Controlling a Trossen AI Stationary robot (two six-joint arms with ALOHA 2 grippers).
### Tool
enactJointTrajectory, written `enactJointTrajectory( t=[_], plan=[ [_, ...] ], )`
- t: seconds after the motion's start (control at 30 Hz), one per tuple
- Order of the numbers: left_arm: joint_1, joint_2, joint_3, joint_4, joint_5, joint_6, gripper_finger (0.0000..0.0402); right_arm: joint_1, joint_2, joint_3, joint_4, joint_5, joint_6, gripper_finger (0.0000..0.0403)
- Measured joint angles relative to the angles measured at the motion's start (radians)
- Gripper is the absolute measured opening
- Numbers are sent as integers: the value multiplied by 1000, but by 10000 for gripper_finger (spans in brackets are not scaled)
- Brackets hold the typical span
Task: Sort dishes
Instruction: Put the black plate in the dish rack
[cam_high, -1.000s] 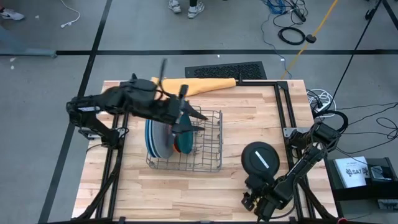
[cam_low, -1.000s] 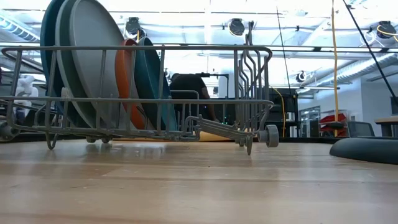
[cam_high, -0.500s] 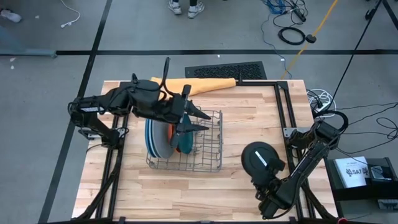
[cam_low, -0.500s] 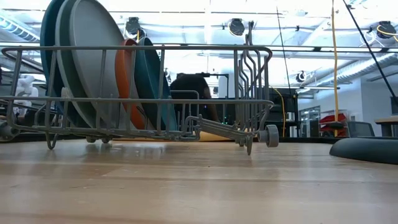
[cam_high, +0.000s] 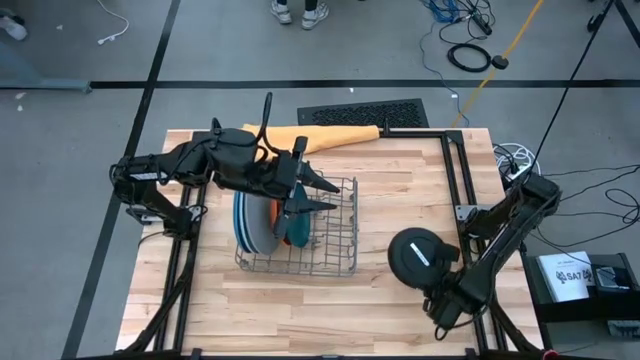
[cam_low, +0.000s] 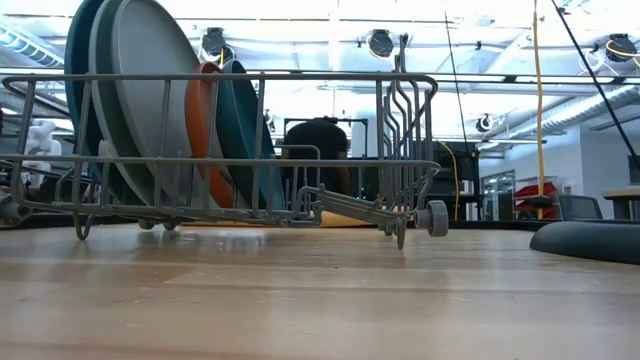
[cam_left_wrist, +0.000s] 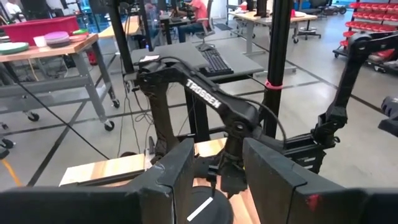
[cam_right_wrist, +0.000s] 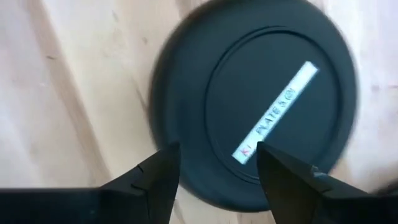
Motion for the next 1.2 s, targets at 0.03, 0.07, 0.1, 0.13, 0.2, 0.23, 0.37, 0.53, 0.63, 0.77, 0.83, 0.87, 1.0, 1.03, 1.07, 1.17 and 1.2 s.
enactJointTrajectory(
  t=[0.03,0.07,0.1,0.13,0.2,0.23,0.37,0.53,0.63,0.77,0.83,0.87,1.0,1.03,1.07,1.17,1.2],
  plan=[
    [0,0,0,0,0,0,138,-4,-25,-20,29,-10,-6,204],
    [0,0,0,0,0,0,138,-9,-48,-42,60,-26,-16,205],
    [0,0,0,0,0,0,138,-12,-66,-66,84,-47,-22,205],
    [0,0,0,0,0,1,138,-16,-79,-87,104,-62,-30,204],
    [0,0,0,0,0,1,138,-20,-98,-121,136,-73,-49,199],
    [0,0,0,0,0,1,138,-23,-103,-132,155,-73,-62,196],
    [0,0,0,-1,0,6,138,-38,-102,-152,167,-73,-119,169],
    [0,0,0,-1,0,10,138,-57,-102,-175,222,-79,-179,124],
    [0,0,0,-1,0,11,138,-71,-102,-191,268,-103,-214,102],
    [0,0,0,-1,0,24,138,-87,-102,-207,272,-104,-225,86],
    [0,0,0,-1,0,27,138,-97,-102,-210,278,-109,-236,80],
    [0,0,0,-1,0,27,138,-102,-103,-212,285,-115,-247,76],
    [0,0,0,-1,0,27,138,-120,-103,-217,297,-129,-268,57],
    [0,0,0,-1,0,27,138,-124,-103,-217,299,-131,-273,51],
    [0,0,0,-1,0,27,138,-128,-103,-217,303,-132,-276,44],
    [0,0,0,-1,0,27,138,-140,-102,-217,316,-141,-284,20],
    [0,0,0,-1,0,27,138,-141,-102,-217,322,-143,-285,11]
  ],
)
